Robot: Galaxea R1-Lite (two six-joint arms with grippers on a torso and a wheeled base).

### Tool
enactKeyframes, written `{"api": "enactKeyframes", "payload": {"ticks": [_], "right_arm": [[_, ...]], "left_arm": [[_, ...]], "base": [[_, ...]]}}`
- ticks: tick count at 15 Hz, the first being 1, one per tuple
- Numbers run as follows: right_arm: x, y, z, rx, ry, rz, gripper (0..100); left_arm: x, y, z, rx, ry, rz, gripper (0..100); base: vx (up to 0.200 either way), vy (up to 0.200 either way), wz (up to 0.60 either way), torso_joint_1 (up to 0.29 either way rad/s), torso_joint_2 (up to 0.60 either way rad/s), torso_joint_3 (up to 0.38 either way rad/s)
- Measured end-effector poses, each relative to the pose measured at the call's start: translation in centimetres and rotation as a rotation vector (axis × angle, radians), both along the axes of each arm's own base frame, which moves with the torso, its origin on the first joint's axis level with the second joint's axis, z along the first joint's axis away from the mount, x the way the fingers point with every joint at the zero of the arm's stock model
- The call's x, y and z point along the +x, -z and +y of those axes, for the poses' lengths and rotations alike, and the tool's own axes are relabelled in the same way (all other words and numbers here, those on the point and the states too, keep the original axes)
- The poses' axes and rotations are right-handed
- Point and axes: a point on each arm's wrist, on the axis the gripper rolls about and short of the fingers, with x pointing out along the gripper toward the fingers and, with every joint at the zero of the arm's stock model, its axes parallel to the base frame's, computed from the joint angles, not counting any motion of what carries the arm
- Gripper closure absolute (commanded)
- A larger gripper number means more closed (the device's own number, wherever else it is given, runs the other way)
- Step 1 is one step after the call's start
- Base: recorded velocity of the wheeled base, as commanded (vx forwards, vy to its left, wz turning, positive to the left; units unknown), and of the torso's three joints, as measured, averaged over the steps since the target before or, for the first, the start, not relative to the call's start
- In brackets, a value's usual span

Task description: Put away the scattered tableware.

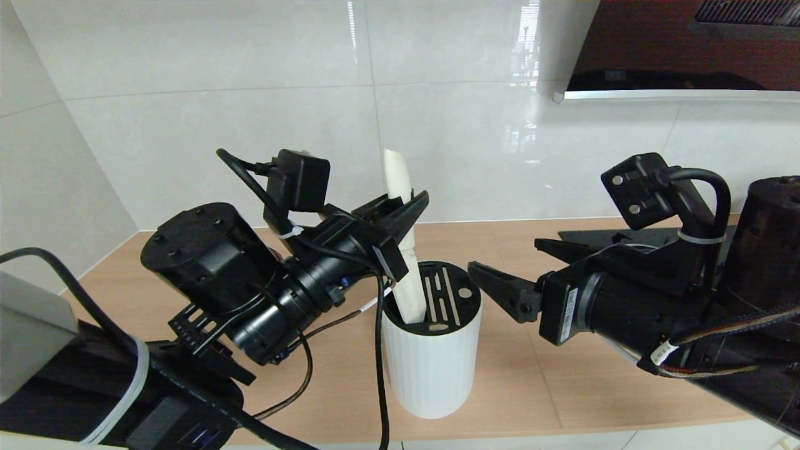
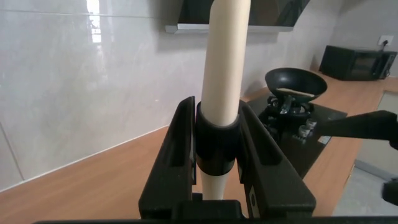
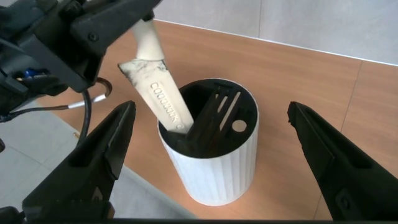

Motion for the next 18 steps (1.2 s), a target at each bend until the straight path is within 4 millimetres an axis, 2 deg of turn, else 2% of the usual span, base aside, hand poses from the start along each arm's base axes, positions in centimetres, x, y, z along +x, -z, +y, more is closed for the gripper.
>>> {"api": "enactKeyframes", "payload": {"ticks": [8,13,14,18], "right_arm": [[0.0,0.0,0.0,0.000,0.000,0.000,0],[0.0,0.0,0.0,0.000,0.000,0.001,0],[0.0,0.0,0.0,0.000,0.000,0.001,0],[0.0,0.0,0.0,0.000,0.001,0.000,0]], "left_arm": [[1.3,4.0,-1.3,0.077,0.011,0.115,100],[2.0,5.3,-1.4,0.092,0.000,0.138,100],[2.3,5.4,-1.3,0.095,-0.008,0.145,0],[2.6,5.8,-1.1,0.106,-0.017,0.161,0]], "base": [[0.000,0.000,0.00,0.000,0.00,0.000],[0.000,0.000,0.00,0.000,0.00,0.000],[0.000,0.000,0.00,0.000,0.00,0.000],[0.000,0.000,0.00,0.000,0.00,0.000]]}}
